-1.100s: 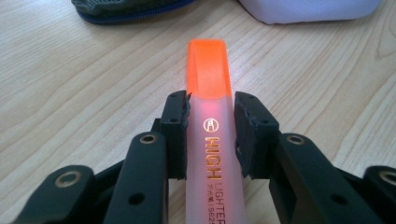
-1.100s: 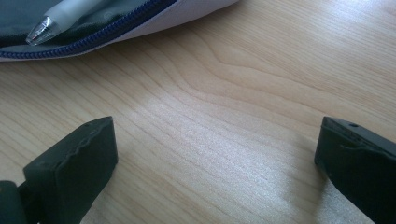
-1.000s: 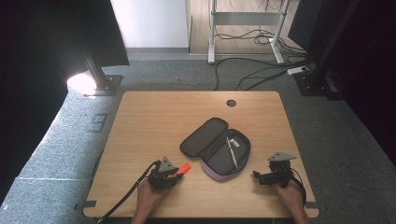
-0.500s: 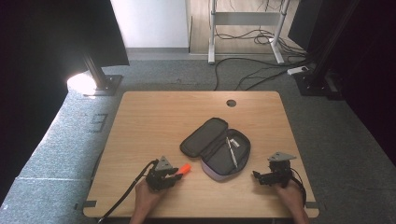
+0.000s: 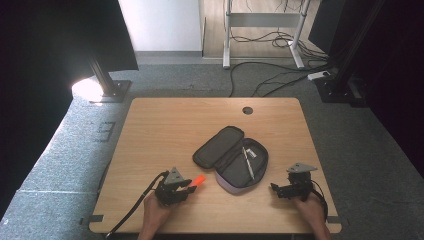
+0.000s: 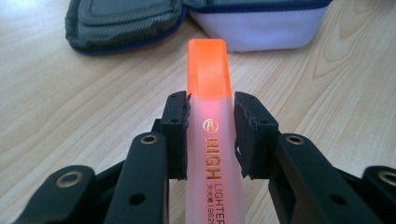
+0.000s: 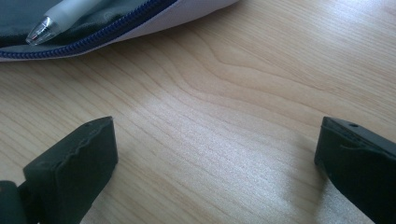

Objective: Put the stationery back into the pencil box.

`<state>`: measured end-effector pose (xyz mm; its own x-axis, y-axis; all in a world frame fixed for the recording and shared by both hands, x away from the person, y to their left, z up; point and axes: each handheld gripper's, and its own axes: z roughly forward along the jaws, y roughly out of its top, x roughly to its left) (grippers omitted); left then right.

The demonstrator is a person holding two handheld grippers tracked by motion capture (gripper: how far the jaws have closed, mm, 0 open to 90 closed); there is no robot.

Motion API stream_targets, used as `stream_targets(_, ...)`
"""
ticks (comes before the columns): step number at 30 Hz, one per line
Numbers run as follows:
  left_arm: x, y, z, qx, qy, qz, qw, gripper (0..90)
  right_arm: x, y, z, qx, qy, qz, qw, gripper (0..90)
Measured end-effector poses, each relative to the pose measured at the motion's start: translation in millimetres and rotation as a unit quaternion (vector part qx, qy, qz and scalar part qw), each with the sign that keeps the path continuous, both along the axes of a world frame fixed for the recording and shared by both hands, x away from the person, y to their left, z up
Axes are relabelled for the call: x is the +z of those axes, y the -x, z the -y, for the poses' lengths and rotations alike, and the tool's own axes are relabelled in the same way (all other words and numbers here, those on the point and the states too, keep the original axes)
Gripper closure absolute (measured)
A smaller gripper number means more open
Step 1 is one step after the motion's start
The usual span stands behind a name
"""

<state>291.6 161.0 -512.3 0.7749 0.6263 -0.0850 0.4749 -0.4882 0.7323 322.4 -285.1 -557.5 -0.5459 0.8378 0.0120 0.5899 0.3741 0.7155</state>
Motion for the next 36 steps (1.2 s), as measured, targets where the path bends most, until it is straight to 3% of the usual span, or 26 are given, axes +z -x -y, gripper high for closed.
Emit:
stream_targets(14,21.1,-3.1,11.4,-0.011,0.001,0.018,0.9998,66.6,0.0,0.0,0.0,0.000,0.000,0.000,1.0000,0.0)
stream_targets(36,34.9,-28.6,44.0,-0.037,-0.001,0.010,0.9993,66.6,0.0,0.0,0.0,0.000,0.000,0.000,1.0000,0.0)
